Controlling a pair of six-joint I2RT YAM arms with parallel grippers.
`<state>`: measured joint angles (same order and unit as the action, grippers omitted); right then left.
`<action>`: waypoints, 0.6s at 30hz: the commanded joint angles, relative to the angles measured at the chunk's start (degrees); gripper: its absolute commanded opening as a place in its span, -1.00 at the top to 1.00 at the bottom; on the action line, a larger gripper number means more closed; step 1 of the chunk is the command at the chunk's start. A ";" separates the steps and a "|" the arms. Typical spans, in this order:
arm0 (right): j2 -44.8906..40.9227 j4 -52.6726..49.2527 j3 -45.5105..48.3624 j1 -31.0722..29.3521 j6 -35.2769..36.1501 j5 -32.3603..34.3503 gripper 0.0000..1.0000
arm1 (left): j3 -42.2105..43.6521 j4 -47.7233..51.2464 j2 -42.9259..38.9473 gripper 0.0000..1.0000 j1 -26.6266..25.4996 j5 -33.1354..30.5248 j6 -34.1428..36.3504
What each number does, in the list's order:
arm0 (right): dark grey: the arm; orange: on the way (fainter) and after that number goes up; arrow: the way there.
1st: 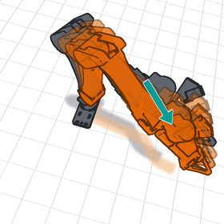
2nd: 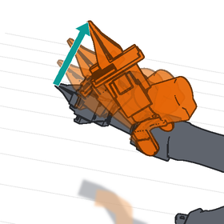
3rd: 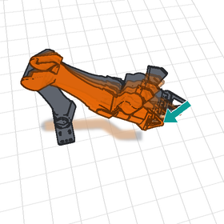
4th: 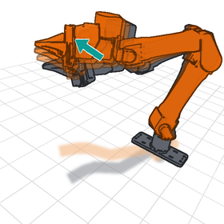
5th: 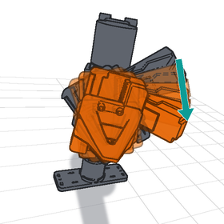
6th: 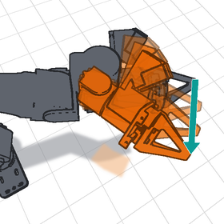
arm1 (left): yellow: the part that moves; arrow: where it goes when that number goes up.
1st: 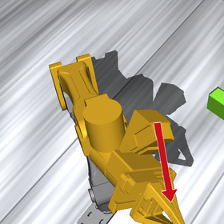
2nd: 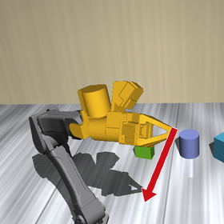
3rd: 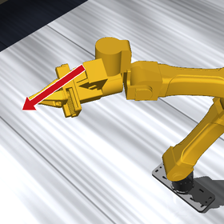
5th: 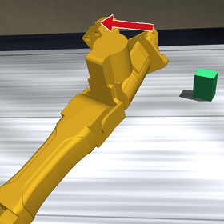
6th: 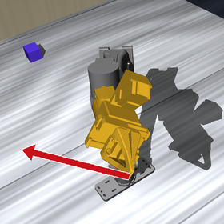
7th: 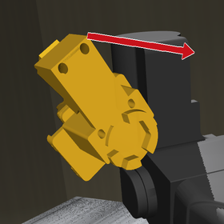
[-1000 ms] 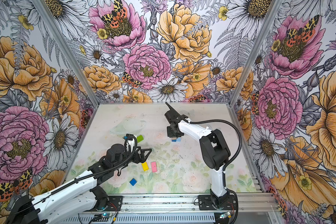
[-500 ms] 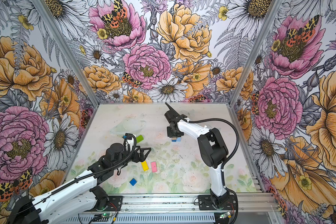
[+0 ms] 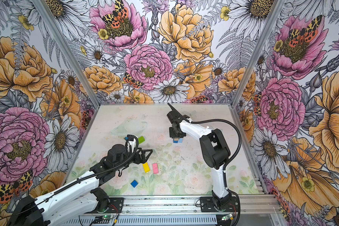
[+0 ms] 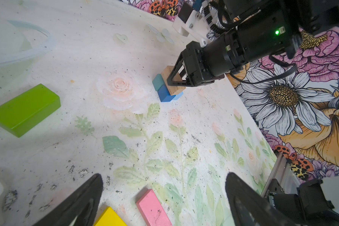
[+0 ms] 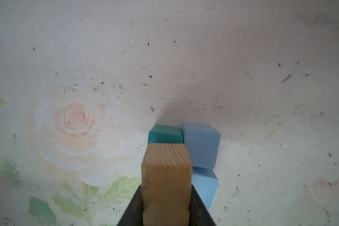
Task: Build the wood block tower
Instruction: 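Carry the wood block to the cube stack and lower it beside the teal cube, then open the right gripper to release the wood block beside the cubes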
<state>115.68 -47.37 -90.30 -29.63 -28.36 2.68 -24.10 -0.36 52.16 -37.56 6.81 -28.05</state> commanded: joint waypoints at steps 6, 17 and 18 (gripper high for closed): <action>0.93 0.09 -2.24 0.23 0.32 -0.83 0.43 | 0.10 -1.92 0.22 -0.97 0.99 1.53 1.07; 1.20 -0.26 -2.09 0.35 0.06 -0.66 0.41 | 0.02 -2.15 0.24 -0.97 1.13 2.19 1.32; 1.22 -0.33 -2.24 0.35 0.06 -0.61 0.40 | 0.02 -2.01 0.16 -0.97 1.04 2.16 1.37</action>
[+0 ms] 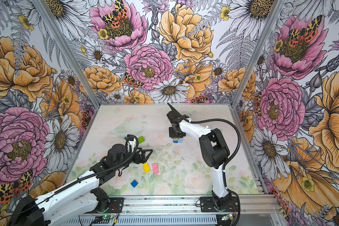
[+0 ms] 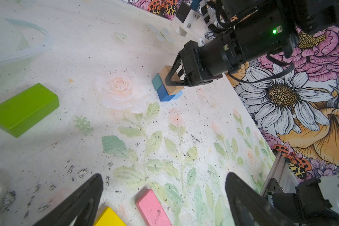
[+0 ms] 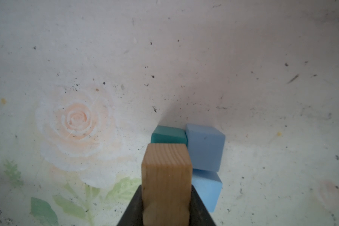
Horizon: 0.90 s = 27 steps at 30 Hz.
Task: Build the wood block tower
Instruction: 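Open the right gripper to release the wood block beside the cubes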
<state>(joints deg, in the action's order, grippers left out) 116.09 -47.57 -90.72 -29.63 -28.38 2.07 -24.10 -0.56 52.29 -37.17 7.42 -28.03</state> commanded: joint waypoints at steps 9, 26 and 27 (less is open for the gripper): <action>1.18 -0.68 -2.47 0.29 -0.01 0.31 0.24 | 0.54 -1.38 -0.89 -0.97 0.96 1.56 1.12; -2.77 -1.47 -1.54 0.35 -0.06 -0.04 0.09 | 0.72 -1.49 -1.99 -0.98 1.22 1.70 0.17; -3.47 -1.47 -1.16 0.32 -0.10 -0.11 0.08 | 0.64 -1.36 -2.19 -0.97 1.22 1.86 0.02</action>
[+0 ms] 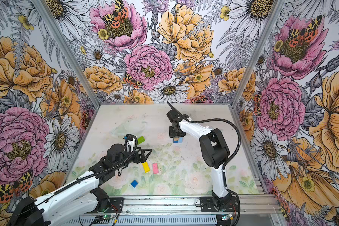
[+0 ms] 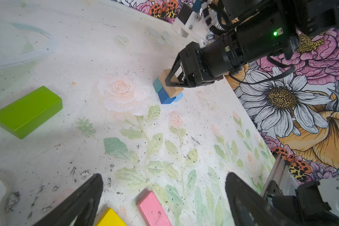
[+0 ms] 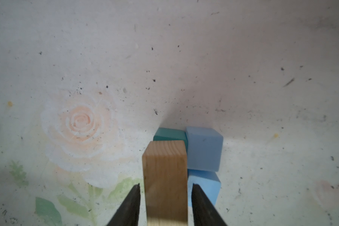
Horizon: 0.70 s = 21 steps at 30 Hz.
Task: Build the wood block tower
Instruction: 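Open the right gripper to release the wood block beside the cubes, then raise the right gripper and draw it back toward the robot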
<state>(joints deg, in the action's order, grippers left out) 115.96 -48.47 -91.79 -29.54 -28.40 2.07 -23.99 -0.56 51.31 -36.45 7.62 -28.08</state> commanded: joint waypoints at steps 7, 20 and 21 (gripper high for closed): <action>-9.88 -0.49 2.70 -0.16 0.16 -0.05 -0.05 | 1.72 -0.43 -5.90 -0.98 0.26 2.16 -1.74; -27.57 -0.40 16.68 -3.22 -1.80 2.79 -0.19 | 3.07 8.80 -18.02 -0.98 -5.59 -5.41 -7.09; -29.03 -0.40 17.94 -3.50 -2.02 3.06 -0.21 | 3.20 9.46 -18.89 -0.98 -6.54 -6.53 -7.45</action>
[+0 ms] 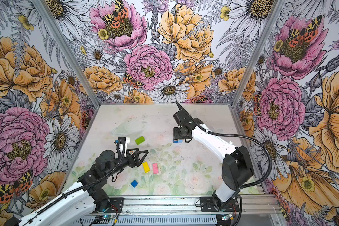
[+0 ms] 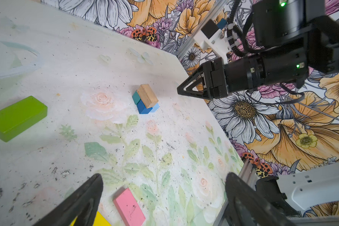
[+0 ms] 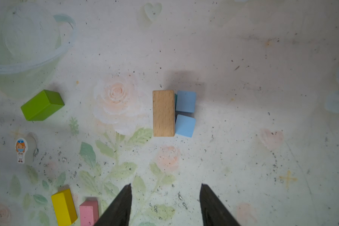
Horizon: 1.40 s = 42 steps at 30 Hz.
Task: Build the wood block tower
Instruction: 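Raise the right gripper and draw it back toward the robot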
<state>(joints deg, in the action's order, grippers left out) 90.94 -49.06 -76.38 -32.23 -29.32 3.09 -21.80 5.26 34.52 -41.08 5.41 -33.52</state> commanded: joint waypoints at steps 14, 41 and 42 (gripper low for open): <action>-25.83 0.26 20.81 -2.40 -4.64 2.18 -0.52 | -1.93 5.34 -1.12 -0.97 -19.66 -20.56 -4.47; -35.27 -1.30 25.26 -2.31 -4.15 2.88 -0.68 | -12.97 8.95 15.04 -0.98 -34.66 -35.82 -3.69; -34.92 -1.30 25.10 -2.26 -4.17 2.99 -0.67 | -13.25 9.35 15.16 -0.97 -34.68 -35.96 -3.50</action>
<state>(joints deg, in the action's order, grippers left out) 55.42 -49.91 -49.63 -34.33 -33.56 4.64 -33.17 13.15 49.52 -75.53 -28.36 -38.61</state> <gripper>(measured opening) 0.839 0.987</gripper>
